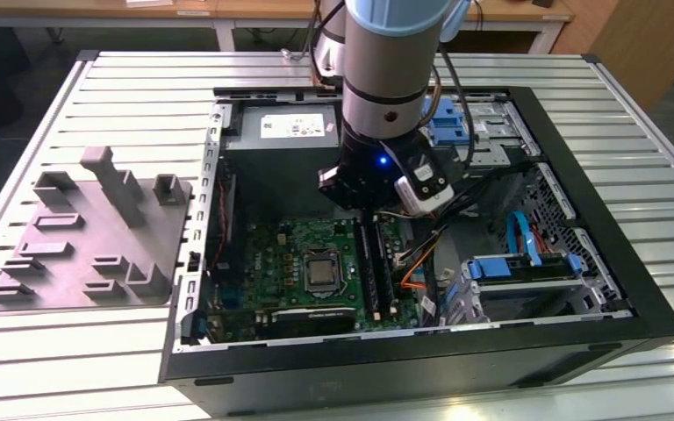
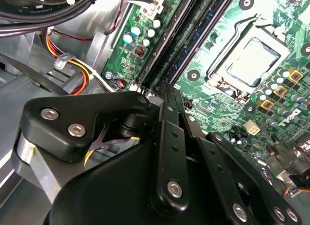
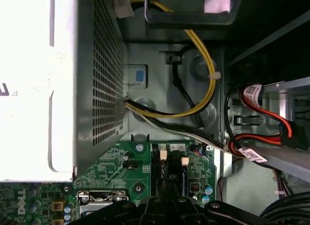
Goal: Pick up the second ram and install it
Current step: 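Press down the second ram until it locks into place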
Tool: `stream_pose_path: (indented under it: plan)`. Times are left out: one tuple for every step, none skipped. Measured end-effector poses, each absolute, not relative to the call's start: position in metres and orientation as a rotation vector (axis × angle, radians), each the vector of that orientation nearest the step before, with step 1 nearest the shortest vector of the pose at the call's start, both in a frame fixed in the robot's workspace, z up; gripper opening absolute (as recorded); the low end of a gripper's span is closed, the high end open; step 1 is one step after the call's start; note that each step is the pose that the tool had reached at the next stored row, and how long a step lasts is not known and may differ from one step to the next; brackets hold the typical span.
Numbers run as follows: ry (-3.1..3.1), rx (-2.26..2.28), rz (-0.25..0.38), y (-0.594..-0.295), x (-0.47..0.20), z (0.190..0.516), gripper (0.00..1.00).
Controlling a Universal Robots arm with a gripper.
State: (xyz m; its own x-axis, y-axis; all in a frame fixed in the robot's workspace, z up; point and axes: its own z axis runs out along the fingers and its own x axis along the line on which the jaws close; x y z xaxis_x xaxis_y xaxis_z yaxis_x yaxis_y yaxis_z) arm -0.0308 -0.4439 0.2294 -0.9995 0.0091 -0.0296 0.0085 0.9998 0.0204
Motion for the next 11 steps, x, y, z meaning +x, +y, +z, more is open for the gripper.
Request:
stream_pose_path:
  plan:
    - [3.112, 0.014, 0.031, -0.4439, -0.0308, 0.2283, 0.10]
    - [3.112, 0.014, 0.031, -0.4439, -0.0308, 0.2277, 0.10]
    - [3.112, 0.014, 0.031, -0.4439, -0.0309, 0.2276, 0.10]
    - [3.112, 0.014, 0.031, -0.4440, -0.0309, 0.2276, 0.10]
    - [3.112, 0.014, 0.031, -0.4439, -0.0308, 0.2270, 0.10]
    - [3.112, 0.014, 0.031, -0.4439, -0.0308, 0.2259, 0.10]
    - [3.112, 0.014, 0.031, -0.4439, -0.0308, 0.2251, 0.10]
    - [3.112, 0.014, 0.031, -0.4439, -0.0309, 0.2250, 0.10]
    - [3.112, 0.014, 0.031, -0.4439, -0.0309, 0.2250, 0.10]
    - [3.112, 0.014, 0.031, -0.4440, -0.0308, 0.2250, 0.10]
    - [3.112, 0.014, 0.031, -0.4439, -0.0308, 0.2243, 0.10]
